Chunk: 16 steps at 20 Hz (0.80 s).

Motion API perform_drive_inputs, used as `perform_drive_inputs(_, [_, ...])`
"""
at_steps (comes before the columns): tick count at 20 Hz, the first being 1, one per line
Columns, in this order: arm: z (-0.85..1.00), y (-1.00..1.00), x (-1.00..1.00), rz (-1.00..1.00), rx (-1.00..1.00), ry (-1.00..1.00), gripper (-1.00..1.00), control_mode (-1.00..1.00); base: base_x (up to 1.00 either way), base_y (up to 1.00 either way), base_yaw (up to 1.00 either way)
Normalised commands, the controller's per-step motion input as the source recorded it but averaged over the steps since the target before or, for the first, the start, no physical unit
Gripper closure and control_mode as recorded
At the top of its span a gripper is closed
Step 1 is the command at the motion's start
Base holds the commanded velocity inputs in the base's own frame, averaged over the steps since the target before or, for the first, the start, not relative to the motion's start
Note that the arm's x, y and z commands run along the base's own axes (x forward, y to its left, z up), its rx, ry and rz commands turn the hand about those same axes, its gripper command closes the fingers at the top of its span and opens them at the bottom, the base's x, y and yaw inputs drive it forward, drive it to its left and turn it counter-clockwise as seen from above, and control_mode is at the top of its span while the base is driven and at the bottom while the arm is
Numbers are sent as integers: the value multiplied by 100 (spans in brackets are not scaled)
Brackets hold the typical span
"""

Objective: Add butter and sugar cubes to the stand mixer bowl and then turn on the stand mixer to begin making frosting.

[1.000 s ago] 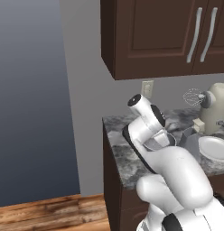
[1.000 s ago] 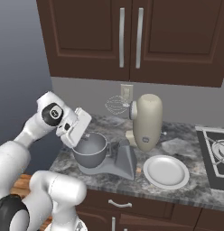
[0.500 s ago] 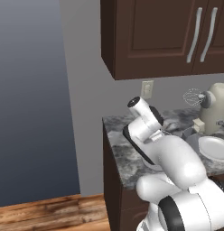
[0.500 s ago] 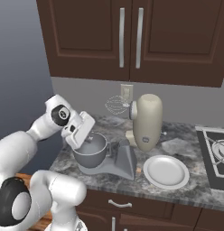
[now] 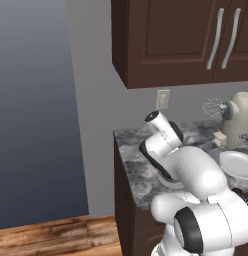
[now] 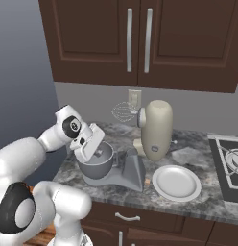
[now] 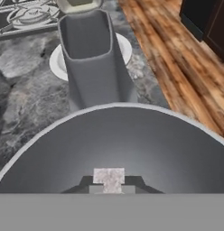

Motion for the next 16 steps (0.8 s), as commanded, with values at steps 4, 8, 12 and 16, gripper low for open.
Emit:
perform_drive_inputs(4, [-29, -14, 8, 0, 5, 0, -100, -100, 0, 0, 0])
perform_drive_inputs(8, [-5, -2, 0, 1, 1, -1, -100, -100, 0, 0, 0])
perform_drive_inputs(12, [9, 11, -20, 0, 0, -6, -100, -100, 0, 0, 0])
perform_drive_inputs(16, [44, 24, -38, 0, 0, -9, -100, -100, 0, 0, 0])
